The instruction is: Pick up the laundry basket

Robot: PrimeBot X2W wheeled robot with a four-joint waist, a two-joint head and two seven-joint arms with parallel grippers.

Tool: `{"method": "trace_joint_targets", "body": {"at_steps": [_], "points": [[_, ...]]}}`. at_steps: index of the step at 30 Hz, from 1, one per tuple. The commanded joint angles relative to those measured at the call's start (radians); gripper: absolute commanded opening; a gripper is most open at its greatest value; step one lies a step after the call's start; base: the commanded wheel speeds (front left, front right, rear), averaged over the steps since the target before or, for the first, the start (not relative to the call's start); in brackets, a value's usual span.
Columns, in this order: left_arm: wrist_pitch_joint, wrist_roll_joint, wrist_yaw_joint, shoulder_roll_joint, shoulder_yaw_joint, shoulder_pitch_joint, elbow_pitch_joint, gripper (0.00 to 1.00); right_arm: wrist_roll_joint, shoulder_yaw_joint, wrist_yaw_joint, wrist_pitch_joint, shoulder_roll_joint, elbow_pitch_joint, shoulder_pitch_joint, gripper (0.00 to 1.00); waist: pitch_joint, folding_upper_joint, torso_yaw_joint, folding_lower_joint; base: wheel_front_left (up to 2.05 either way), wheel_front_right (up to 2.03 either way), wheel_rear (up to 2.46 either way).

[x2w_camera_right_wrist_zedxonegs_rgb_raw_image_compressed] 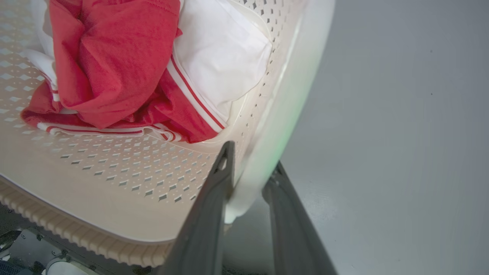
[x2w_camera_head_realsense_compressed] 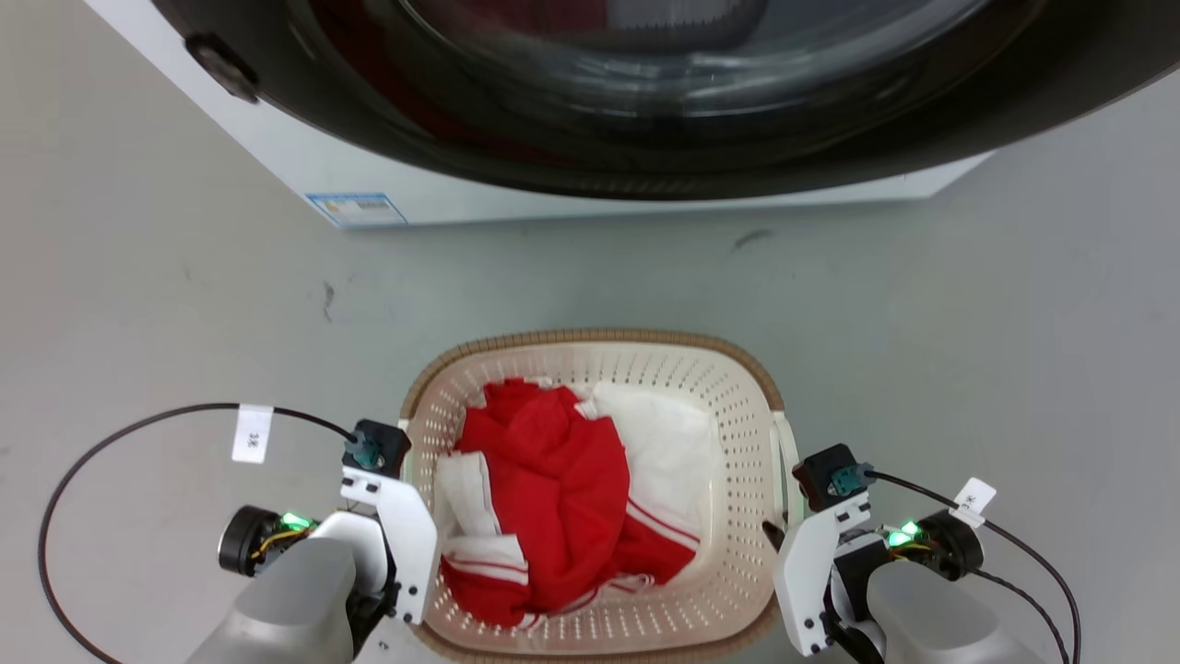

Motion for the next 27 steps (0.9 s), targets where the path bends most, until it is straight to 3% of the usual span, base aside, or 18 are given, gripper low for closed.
{"method": "trace_joint_targets", "body": {"at_steps": [1, 27], "points": [[0.019, -0.012, -0.004, -0.009, -0.027, 0.024, -0.014, 0.00, 0.005, 0.015, -0.001, 0.011, 0.003, 0.001, 0.008, 0.00, -0.063, 0.0000, 0.010, 0.0000, 0.00, 0.00, 0.00], [0.142, -0.235, -0.007, 0.024, -0.186, 0.106, -0.064, 0.00, 0.138, 0.172, -0.001, 0.210, -0.043, -0.030, 0.049, 0.00, -0.383, 0.0000, 0.025, 0.0000, 0.00, 0.00, 0.00]]}}
